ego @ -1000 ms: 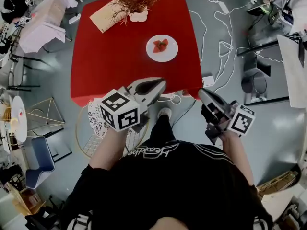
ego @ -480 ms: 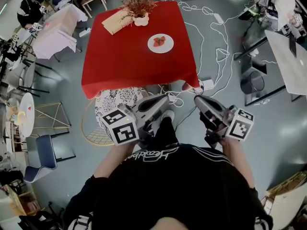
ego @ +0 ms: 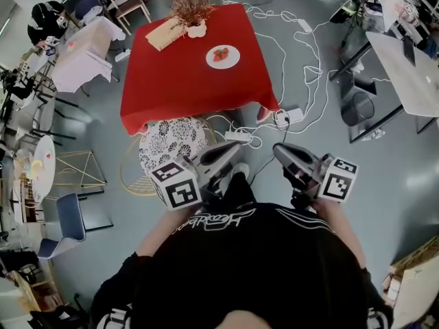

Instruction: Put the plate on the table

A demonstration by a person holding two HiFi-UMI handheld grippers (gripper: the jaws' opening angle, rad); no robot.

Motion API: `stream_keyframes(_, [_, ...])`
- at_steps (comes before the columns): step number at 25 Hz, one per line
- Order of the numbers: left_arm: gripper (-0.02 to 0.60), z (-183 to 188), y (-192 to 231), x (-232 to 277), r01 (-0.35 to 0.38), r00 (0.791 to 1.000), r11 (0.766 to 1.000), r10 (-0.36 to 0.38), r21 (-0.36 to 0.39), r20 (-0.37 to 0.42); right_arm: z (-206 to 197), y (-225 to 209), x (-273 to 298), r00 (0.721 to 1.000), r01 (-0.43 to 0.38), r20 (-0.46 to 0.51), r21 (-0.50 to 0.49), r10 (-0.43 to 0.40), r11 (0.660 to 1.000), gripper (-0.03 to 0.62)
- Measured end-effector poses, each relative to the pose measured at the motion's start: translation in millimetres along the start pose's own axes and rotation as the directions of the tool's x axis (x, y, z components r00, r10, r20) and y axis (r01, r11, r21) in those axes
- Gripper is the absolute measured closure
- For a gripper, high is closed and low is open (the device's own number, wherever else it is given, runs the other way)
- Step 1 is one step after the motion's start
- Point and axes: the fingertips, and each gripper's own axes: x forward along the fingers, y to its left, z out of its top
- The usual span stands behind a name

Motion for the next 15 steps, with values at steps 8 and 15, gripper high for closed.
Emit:
stream_keyframes(8, [0.574,-4.3,-18.3,-16.2,0.005,1.000,1.000,-0.005,0.014,-0.004,-8.7,20.3,3.3,1.000,-0.016,-0.009,-0.019,0.015,1.000,0.586])
stream_keyframes(15, [0.574,-3.3,-19.1,-20.0,-0.005,1.000,1.000,0.005,0.018,0.000,-15.1,19.8,6.7,1.000,-0.002,-0.024,-0.013,0.002,1.000,0.586])
